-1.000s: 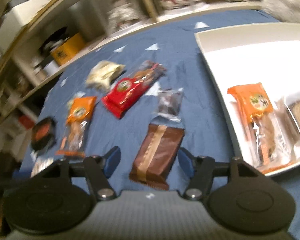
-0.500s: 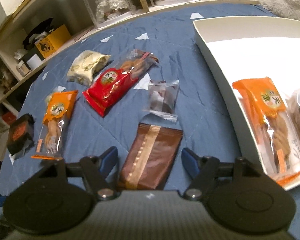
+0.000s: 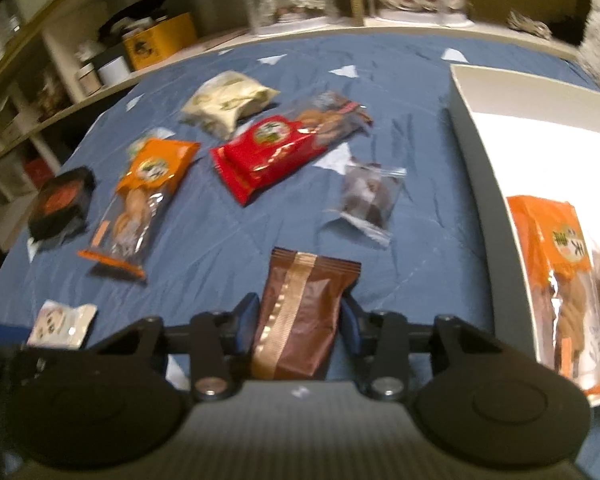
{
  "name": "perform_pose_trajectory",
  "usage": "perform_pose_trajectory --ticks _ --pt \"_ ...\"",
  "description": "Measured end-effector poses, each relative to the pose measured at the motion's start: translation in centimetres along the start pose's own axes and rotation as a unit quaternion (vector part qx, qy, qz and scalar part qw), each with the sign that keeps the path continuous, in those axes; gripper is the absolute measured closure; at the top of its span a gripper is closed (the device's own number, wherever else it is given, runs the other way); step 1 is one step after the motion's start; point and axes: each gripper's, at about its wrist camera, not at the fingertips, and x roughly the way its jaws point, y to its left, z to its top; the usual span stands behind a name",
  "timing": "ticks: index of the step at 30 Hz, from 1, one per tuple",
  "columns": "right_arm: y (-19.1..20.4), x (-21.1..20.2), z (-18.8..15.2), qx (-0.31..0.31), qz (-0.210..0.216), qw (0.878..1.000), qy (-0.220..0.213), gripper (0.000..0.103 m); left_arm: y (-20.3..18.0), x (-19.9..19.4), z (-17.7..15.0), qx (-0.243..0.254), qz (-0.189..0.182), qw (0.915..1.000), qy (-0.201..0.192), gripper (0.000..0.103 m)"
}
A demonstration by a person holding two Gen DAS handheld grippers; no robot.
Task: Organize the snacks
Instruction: 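Carry the brown pack with the right tool while the left tool carries the white pack to the tray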
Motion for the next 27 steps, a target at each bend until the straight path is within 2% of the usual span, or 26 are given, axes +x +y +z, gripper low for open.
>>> perform_pose_trajectory --ticks 2,4,7,10,19,27 --pt "0.3 -0.3 -0.2 -0.011 0.008 1.000 0.002 0.055 0.1 0.1 0.1 -0.021 0.007 0.9997 -0.005 0.028" --pt "0.3 -0.6 -0.3 -0.015 0.018 1.000 0.001 0.055 -0.1 0.5 0.2 -0.028 0.022 0.9994 -0.006 0.038" --pt "0.4 -1.3 -0.4 -0.021 0.030 0.999 -0.006 0.055 -0.7 0.7 0.2 -0.010 0.047 0.9988 -0.008 0.045" --pt "0.3 -2.1 -0.3 -0.025 0.042 0.999 -0.014 0.055 -1.1 0.1 0.3 -0.002 0.052 0.9984 -0.021 0.050" --pt "-1.0 -6.0 0.0 -0.050 0.036 0.998 -0.034 0.055 -3.1 -4.0 -0.1 -0.010 0.018 0.9958 -0.089 0.051" --pt "-6.2 -11.5 1.7 -0.053 0.011 0.995 -0.081 0.055 -9.0 -6.4 0.6 0.006 -0.016 0.9924 -0.122 0.051"
